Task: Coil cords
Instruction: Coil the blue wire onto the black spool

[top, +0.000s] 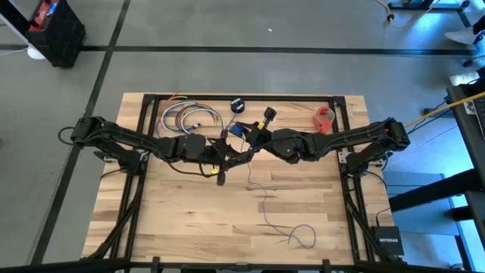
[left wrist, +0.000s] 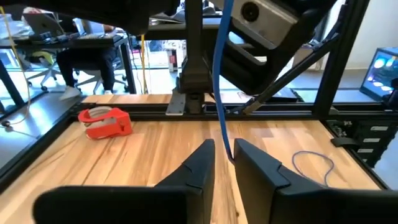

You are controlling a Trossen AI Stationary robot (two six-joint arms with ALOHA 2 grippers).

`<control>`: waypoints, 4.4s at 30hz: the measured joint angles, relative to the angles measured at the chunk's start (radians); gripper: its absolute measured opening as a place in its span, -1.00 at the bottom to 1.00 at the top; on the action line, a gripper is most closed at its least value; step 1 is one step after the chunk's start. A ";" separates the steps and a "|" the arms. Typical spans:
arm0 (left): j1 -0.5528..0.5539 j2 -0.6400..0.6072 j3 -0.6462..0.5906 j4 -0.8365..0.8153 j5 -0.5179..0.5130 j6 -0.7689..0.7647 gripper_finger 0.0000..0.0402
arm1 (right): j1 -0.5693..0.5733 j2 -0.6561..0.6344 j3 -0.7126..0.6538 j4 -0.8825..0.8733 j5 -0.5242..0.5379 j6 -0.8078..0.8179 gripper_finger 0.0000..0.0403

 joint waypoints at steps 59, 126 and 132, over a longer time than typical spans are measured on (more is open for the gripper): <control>0.060 -0.308 0.003 -0.358 -0.114 0.007 -1.00 | 0.125 0.038 0.002 -0.450 0.135 0.292 -0.97; 0.003 -0.305 -0.003 -0.447 -0.123 0.328 -0.42 | -0.064 0.005 -0.194 0.071 -0.234 0.156 -0.97; 0.029 -0.305 -0.002 -0.472 -0.160 0.345 -0.41 | -0.067 0.011 -0.200 0.098 -0.273 0.111 -0.97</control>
